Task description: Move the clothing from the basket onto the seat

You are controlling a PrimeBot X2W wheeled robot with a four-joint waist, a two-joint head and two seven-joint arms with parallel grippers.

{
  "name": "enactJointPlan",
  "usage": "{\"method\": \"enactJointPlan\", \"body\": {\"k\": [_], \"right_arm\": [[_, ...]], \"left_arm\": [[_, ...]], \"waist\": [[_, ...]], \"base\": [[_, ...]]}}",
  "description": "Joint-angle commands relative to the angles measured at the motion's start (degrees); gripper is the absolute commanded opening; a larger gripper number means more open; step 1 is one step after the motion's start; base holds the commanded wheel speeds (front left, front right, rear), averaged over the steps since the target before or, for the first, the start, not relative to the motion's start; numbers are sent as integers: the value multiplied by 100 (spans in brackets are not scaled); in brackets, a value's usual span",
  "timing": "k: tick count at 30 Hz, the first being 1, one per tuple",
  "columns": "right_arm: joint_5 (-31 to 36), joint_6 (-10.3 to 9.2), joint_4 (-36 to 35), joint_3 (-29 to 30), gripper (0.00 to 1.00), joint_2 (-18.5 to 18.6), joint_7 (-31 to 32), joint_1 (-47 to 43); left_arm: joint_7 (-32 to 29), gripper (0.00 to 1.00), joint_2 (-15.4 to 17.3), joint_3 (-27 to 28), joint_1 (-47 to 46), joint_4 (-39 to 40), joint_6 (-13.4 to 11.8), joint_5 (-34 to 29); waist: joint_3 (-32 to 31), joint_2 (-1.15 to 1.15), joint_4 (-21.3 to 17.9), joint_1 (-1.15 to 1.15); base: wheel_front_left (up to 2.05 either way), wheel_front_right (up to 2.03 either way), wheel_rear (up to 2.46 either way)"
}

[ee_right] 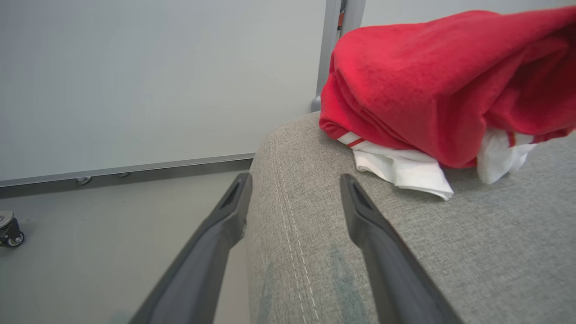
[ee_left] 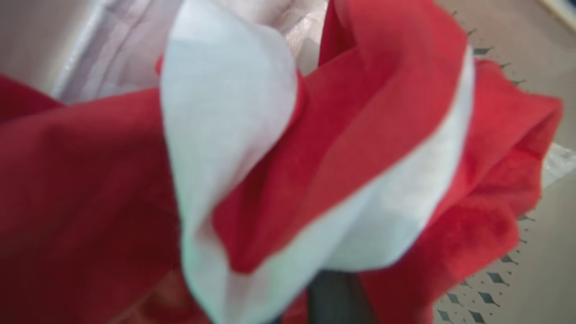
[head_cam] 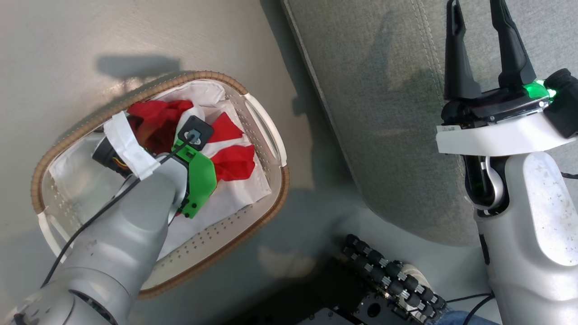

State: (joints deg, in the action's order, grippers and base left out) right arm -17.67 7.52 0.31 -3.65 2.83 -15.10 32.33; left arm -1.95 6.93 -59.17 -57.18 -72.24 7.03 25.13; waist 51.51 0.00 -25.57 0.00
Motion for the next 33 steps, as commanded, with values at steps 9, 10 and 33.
{"method": "enactJointPlan", "body": {"k": [9,10,33], "right_arm": [[181,-6,101,155,100,14,-10,-142],[218,-7,114,167,100,14,-10,-161],[1191,-7,504,766,100,17,-10,-1170]], "left_arm": [[598,0,-152,-72,424,319,46,230],[678,0,-164,-80,478,364,47,261],[1714,0,-91,443,1619,2292,-230,536]], "waist": [[-525,0,365,0],[-608,0,422,0],[-3173,0,1576,0]], "base": [[0,0,0],[0,0,0],[0,0,0]]}}
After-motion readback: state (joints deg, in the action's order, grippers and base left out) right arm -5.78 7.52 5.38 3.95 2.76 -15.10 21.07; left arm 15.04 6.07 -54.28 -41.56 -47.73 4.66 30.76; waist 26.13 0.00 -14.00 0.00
